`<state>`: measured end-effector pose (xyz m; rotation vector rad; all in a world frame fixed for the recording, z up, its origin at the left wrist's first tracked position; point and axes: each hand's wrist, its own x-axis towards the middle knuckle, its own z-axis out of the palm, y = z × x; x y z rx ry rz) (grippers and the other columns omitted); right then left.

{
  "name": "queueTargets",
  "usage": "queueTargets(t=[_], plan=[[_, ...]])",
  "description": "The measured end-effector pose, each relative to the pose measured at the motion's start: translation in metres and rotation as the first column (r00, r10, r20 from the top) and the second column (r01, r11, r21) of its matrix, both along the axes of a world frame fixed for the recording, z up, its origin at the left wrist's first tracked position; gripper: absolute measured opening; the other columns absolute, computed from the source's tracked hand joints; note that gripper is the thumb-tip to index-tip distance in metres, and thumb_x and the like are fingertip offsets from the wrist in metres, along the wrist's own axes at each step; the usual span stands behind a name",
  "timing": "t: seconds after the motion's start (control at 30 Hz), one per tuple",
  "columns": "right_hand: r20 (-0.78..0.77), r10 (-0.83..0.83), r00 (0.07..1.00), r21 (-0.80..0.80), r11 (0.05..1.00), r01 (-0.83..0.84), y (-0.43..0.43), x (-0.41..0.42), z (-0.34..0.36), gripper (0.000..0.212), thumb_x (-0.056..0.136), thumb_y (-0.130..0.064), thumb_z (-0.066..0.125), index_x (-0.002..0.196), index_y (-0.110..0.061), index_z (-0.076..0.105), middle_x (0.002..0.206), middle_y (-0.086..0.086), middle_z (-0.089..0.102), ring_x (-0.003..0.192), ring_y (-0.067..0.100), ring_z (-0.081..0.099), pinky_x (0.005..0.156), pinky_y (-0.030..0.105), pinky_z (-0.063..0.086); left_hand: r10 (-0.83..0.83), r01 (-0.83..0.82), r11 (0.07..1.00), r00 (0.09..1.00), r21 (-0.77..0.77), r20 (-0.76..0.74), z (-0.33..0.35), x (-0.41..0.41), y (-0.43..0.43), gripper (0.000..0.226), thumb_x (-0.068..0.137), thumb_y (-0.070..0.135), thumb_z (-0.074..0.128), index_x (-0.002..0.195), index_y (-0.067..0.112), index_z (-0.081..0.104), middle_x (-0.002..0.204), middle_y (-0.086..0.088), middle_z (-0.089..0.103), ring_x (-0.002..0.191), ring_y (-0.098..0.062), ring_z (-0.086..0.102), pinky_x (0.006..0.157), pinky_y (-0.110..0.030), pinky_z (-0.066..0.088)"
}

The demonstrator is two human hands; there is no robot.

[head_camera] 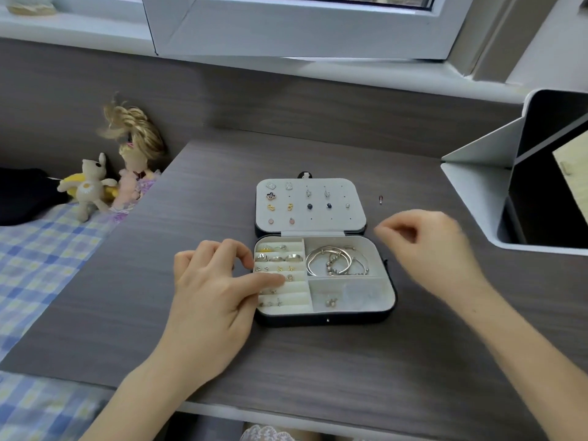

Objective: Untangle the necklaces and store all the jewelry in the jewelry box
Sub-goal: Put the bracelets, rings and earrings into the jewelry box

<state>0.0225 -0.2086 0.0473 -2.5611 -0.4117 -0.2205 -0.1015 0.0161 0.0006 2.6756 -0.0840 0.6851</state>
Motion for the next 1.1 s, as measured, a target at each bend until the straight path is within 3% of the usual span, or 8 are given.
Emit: queueTargets(t=[0.1, 0.23, 0.43, 0.53, 0.67, 0.8, 0.9, 1.1], plan=[[0.107, -0.142, 0.984, -0.252, 0.954, 0.165, -0.033, 0.024, -0.014, 0.015, 0.087, -0.025, 0.062, 0.086, -0.018, 0.075, 0.088, 0.006, 0.069, 0.085, 0.032, 0.057, 0.078, 0.038, 0.043, 0.003, -0.003, 1.0, 1.0, 0.006, 0.006, -0.002, 0.0, 0.0, 0.042, 0.081, 0.02, 0.038, 0.093, 0.037, 0.074, 0.092, 0.006, 0.053, 0.087, -0.017, 0.04, 0.074, -0.029, 0.016], [0.142, -0.084, 0.986, -0.37, 0.92, 0.131, -0.035, 0.035, -0.033, 0.018, 0.085, -0.034, 0.066, 0.092, -0.019, 0.074, 0.087, 0.005, 0.067, 0.088, 0.032, 0.054, 0.079, 0.037, 0.036, 0.008, -0.007, 1.0, 1.0, -0.008, 0.012, -0.003, 0.001, 0.001, 0.041, 0.082, 0.022, 0.038, 0.094, 0.038, 0.074, 0.09, 0.007, 0.052, 0.085, -0.015, 0.039, 0.073, -0.029, 0.016], [0.227, -0.013, 0.974, -0.457, 0.882, 0.118, -0.031, 0.044, -0.038, 0.012, 0.086, -0.02, 0.065, 0.082, -0.011, 0.071, 0.086, 0.01, 0.067, 0.087, 0.035, 0.054, 0.074, 0.036, 0.031, 0.029, -0.024, 0.994, 0.999, -0.108, 0.042, -0.001, -0.002, 0.005, 0.039, 0.085, 0.023, 0.039, 0.101, 0.038, 0.071, 0.09, 0.009, 0.05, 0.083, -0.014, 0.041, 0.072, -0.031, 0.019], [0.208, 0.0, 0.978, -0.42, 0.903, 0.089, -0.026, 0.041, -0.034, 0.01, 0.088, -0.012, 0.06, 0.081, -0.007, 0.065, 0.086, 0.013, 0.066, 0.084, 0.036, 0.054, 0.074, 0.039, 0.032, 0.03, -0.024, 0.993, 0.999, -0.118, 0.044, 0.0, -0.004, 0.007, 0.038, 0.086, 0.024, 0.039, 0.101, 0.038, 0.071, 0.09, 0.01, 0.051, 0.083, -0.014, 0.042, 0.071, -0.032, 0.021], [0.06, 0.137, 0.989, -0.119, 0.984, -0.13, -0.001, 0.007, -0.004, 0.01, 0.093, -0.006, 0.045, 0.086, -0.01, 0.052, 0.081, 0.001, 0.062, 0.076, 0.029, 0.054, 0.069, 0.038, 0.04, 0.004, -0.002, 0.995, 1.0, -0.101, 0.021, -0.002, -0.004, 0.002, 0.038, 0.088, 0.026, 0.038, 0.104, 0.037, 0.071, 0.091, 0.009, 0.05, 0.084, -0.012, 0.041, 0.072, -0.031, 0.02], [-0.163, 0.418, 0.894, 0.033, 0.908, -0.419, 0.027, -0.035, 0.021, 0.014, 0.095, -0.013, 0.045, 0.083, -0.018, 0.049, 0.074, -0.006, 0.059, 0.064, 0.014, 0.05, 0.058, 0.029, 0.044, 0.037, -0.031, 0.99, 0.999, -0.139, 0.039, -0.002, -0.006, 0.004, 0.037, 0.087, 0.024, 0.039, 0.101, 0.035, 0.071, 0.091, 0.012, 0.049, 0.086, -0.011, 0.041, 0.073, -0.032, 0.022], [-0.251, 0.529, 0.811, 0.03, 0.841, -0.54, 0.042, -0.047, 0.022, 0.016, 0.095, -0.014, 0.046, 0.081, -0.019, 0.052, 0.066, -0.013, 0.051, 0.061, 0.004, 0.044, 0.056, 0.017, 0.039, 0.043, -0.031, 0.984, 0.997, -0.173, 0.062, -0.003, -0.011, 0.007, 0.037, 0.085, 0.02, 0.04, 0.094, 0.036, 0.072, 0.089, 0.013, 0.049, 0.083, -0.009, 0.041, 0.073, -0.032, 0.023], [-0.253, 0.567, 0.783, -0.145, 0.778, -0.611, 0.062, -0.047, 0.012, 0.014, 0.098, -0.019, 0.044, 0.089, -0.015, 0.053, 0.092, -0.007, 0.053, 0.087, 0.014, 0.048, 0.081, 0.029, 0.042, 0.028, -0.014, 0.981, 0.997, -0.194, 0.069, -0.005, -0.018, 0.011, 0.036, 0.083, 0.019, 0.043, 0.088, 0.039, 0.072, 0.089, 0.012, 0.051, 0.081, -0.01, 0.042, 0.075, -0.032, 0.023]])
